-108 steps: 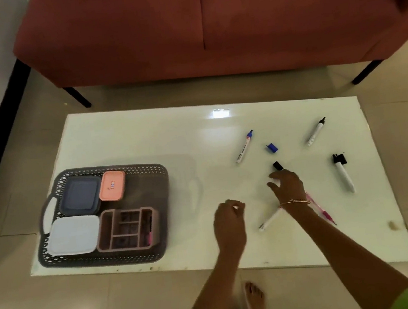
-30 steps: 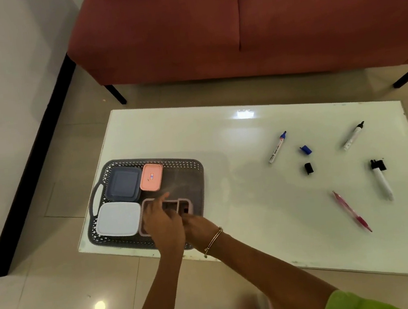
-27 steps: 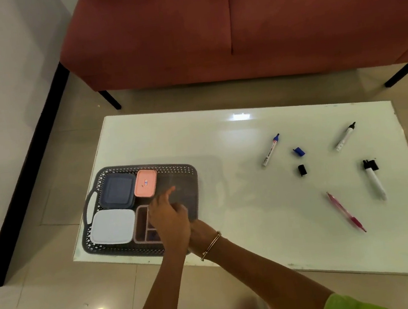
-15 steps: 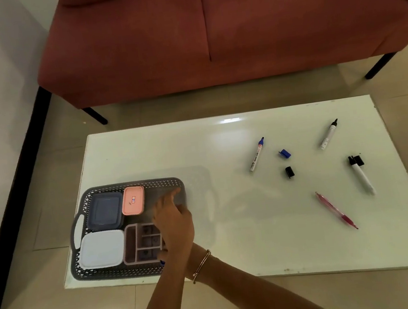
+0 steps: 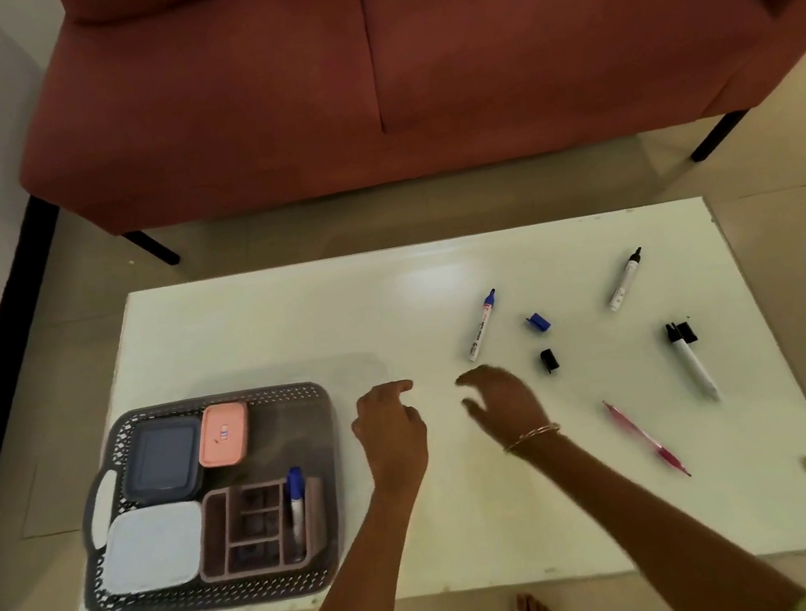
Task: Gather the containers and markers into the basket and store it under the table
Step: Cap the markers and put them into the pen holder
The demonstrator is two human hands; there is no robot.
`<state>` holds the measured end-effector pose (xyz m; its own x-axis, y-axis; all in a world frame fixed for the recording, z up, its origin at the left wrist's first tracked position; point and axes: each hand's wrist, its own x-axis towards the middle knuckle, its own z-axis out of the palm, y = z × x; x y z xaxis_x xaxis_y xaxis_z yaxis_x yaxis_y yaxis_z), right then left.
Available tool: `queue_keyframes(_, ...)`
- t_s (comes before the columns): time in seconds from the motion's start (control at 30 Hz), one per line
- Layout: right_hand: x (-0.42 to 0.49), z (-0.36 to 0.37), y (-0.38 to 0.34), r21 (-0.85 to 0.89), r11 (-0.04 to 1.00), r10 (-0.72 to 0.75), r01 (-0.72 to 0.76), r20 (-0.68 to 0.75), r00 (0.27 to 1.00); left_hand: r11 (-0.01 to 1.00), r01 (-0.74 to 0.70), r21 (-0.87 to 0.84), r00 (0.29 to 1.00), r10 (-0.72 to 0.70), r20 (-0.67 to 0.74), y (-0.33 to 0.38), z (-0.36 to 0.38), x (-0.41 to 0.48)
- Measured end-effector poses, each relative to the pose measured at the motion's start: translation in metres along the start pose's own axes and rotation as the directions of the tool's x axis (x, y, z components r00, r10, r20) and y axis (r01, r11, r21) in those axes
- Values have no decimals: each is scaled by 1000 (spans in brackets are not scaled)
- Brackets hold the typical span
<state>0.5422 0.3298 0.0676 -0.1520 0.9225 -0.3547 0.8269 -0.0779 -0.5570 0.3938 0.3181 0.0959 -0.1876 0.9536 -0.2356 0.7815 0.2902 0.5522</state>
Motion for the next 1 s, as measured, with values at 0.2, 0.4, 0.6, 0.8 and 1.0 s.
queue_keyframes(0.2, 67, -55, 102, 31, 942, 328, -333, -289, 899, 980, -138, 145, 983, 118, 142, 38, 83, 54)
queue_keyframes(0.4, 94, -41, 128, -53, 923, 360, -381, -229, 904, 953, -154, 260, 980, 114, 162, 56, 136, 89)
queue_keyframes(0.6, 92, -32, 123, 18, 958, 284, -287, -214, 935, 940, -150, 306, 984, 110, 144, 54, 143, 99)
queue_keyframes(0.8, 65, -56, 108, 347, 902, 339, -257, -202, 919, 992, -116, -41, 978, 121, 173, 42, 107, 70)
queue_keyframes(1.0, 33, -64, 79, 328, 927, 226, -181, -104, 968, 989, -88, -116, 977, 109, 186, 29, 72, 35)
